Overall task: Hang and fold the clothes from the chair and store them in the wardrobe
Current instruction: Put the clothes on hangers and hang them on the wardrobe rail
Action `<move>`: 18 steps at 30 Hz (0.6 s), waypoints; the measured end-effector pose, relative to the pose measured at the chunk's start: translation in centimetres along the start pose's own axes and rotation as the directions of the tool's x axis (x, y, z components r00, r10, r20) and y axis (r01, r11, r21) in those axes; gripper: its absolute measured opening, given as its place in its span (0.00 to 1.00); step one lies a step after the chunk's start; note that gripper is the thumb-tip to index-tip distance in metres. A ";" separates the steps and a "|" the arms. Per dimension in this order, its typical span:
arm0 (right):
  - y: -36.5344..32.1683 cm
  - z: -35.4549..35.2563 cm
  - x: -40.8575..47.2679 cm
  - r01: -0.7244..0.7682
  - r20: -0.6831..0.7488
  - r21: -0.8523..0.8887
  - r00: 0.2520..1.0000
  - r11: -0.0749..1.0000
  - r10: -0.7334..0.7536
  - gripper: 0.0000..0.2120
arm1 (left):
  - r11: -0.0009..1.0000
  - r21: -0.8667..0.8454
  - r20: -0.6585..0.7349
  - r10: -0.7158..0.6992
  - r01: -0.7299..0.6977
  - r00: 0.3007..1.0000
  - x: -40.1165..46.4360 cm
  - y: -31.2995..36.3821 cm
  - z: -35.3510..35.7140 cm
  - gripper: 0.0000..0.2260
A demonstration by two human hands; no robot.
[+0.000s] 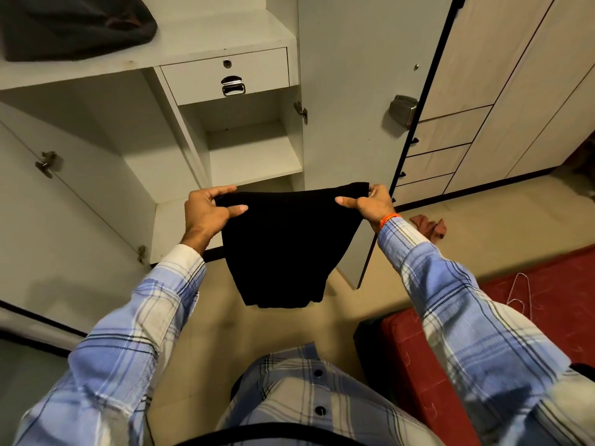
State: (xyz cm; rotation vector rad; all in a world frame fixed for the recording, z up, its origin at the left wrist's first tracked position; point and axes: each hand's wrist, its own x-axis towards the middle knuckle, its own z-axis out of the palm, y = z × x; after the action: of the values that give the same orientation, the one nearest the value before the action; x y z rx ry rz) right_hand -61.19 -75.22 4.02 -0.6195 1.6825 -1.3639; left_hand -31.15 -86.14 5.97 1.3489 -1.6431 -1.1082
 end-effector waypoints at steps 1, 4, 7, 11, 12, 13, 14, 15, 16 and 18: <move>0.0 0.1 -0.2 -0.006 -0.022 -0.004 1.000 1.000 0.006 0.40 | 0.999 0.038 -0.020 0.012 -0.012 1.000 -0.1 0.1 0.1 0.20; -0.3 0.3 -1.0 0.058 -0.066 -0.137 0.996 0.989 -0.067 0.38 | 0.991 0.125 -0.067 0.057 -0.048 0.996 -0.4 0.3 0.3 0.17; -0.1 0.3 -0.8 0.212 0.017 -0.217 0.977 0.953 -0.214 0.30 | 0.983 0.175 -0.085 0.073 -0.057 0.994 -0.4 0.2 0.2 0.15; 0.4 0.8 -0.2 0.253 0.073 -0.325 0.967 0.911 -0.243 0.24 | 0.973 0.224 -0.107 0.078 -0.052 0.991 -0.2 -0.1 -0.2 0.15; 0.5 0.9 0.0 0.266 0.072 -0.358 0.964 0.895 -0.257 0.23 | 0.970 0.238 -0.112 0.074 -0.046 0.991 -0.2 -0.1 -0.3 0.14; 0.6 1.1 0.1 0.271 0.065 -0.400 0.961 0.875 -0.268 0.22 | 0.966 0.254 -0.118 0.071 -0.039 0.990 -0.2 -0.1 -0.3 0.14; 0.6 1.2 0.2 0.279 0.060 -0.437 0.958 0.855 -0.281 0.21 | 0.962 0.272 -0.127 0.074 -0.037 0.989 -0.2 -0.1 -0.2 0.13; 0.5 1.4 0.2 0.287 0.057 -0.467 0.954 0.837 -0.295 0.19 | 0.956 0.290 -0.139 0.078 -0.035 0.987 -0.2 -0.2 -0.2 0.13; 0.5 1.6 0.2 0.301 0.060 -0.489 0.948 0.819 -0.313 0.16 | 0.950 0.309 -0.153 0.087 -0.036 0.984 -0.2 -0.2 -0.1 0.13; 0.5 1.9 0.0 0.342 0.075 -0.539 0.930 0.770 -0.360 0.12 | 0.933 0.357 -0.174 0.109 -0.041 0.979 -0.3 -0.2 0.0 0.14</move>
State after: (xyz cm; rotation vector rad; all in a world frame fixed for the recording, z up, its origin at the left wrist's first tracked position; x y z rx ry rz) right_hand -59.52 -76.08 3.44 -1.3051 2.0718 -1.1261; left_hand -31.02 -85.86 5.78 1.5479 -1.7881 -0.6331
